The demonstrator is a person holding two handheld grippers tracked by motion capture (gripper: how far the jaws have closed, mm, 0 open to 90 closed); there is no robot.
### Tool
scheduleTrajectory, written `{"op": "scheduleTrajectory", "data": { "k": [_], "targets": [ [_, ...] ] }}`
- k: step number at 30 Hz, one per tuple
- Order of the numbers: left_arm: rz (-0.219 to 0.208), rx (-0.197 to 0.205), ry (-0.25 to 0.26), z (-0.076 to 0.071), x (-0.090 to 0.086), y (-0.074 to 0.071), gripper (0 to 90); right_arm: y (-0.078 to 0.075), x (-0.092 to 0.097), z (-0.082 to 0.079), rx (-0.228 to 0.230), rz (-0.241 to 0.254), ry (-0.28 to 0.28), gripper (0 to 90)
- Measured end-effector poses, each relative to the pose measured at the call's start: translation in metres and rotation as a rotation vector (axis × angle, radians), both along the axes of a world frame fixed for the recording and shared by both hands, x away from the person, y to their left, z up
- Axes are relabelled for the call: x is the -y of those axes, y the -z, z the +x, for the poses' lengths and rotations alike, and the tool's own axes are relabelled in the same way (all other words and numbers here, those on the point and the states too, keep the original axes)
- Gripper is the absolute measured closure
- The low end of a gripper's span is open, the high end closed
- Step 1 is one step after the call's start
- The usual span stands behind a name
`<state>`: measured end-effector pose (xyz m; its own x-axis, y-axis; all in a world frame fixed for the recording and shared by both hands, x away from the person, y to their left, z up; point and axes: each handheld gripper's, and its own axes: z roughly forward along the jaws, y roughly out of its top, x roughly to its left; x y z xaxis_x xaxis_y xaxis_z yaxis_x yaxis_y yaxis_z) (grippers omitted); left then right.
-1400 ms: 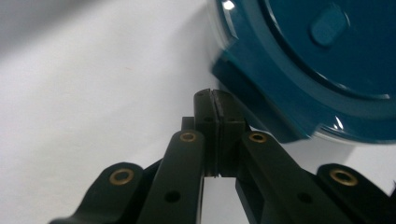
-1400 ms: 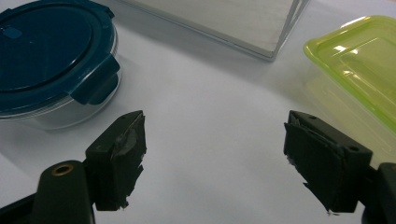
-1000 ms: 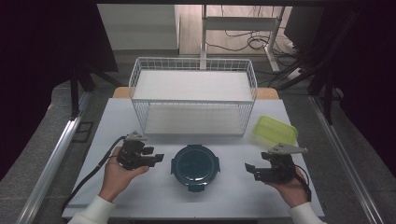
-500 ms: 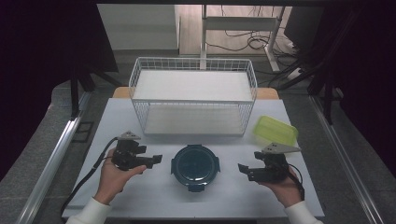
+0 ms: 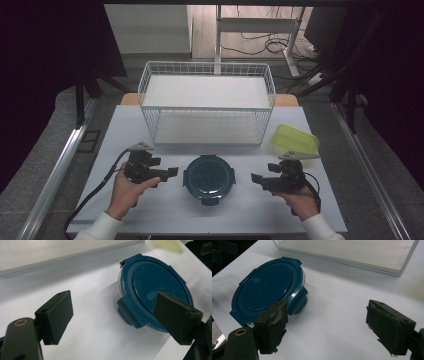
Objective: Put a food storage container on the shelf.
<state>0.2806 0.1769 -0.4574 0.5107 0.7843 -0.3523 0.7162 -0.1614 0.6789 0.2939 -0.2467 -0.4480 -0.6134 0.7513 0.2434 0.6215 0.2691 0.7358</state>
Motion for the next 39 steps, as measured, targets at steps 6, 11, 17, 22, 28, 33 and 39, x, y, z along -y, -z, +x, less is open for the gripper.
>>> {"op": "scheduleTrajectory", "data": {
  "k": [6, 11, 17, 22, 28, 33, 39],
  "targets": [
    [-0.038, -0.022, 0.013, 0.001, 0.004, 0.002, 13.5, 0.003, -0.006, -0.001, -0.038, 0.029, -0.006, 14.5],
    [-0.069, -0.060, 0.042, 0.004, 0.013, 0.008, 11.5, 0.007, -0.013, -0.002, -0.075, 0.041, -0.021, 12.7],
    [-0.126, -0.107, 0.061, 0.007, 0.018, 0.013, 8.1, 0.010, -0.028, -0.001, -0.124, 0.078, -0.044, 10.6],
    [-0.125, -0.103, 0.047, 0.008, 0.020, 0.016, 9.0, 0.014, -0.044, 0.006, -0.155, 0.085, -0.047, 9.3],
    [-0.146, -0.142, 0.051, 0.010, 0.025, 0.023, 8.8, 0.022, -0.060, 0.026, -0.242, 0.126, -0.045, 6.7],
    [-0.144, -0.159, 0.056, 0.016, 0.027, 0.030, 8.9, 0.029, -0.064, 0.031, -0.266, 0.120, -0.060, 7.0],
    [-0.145, -0.187, 0.085, 0.019, 0.031, 0.038, 9.5, 0.035, -0.067, 0.036, -0.272, 0.120, -0.075, 8.1]
  ]
}}
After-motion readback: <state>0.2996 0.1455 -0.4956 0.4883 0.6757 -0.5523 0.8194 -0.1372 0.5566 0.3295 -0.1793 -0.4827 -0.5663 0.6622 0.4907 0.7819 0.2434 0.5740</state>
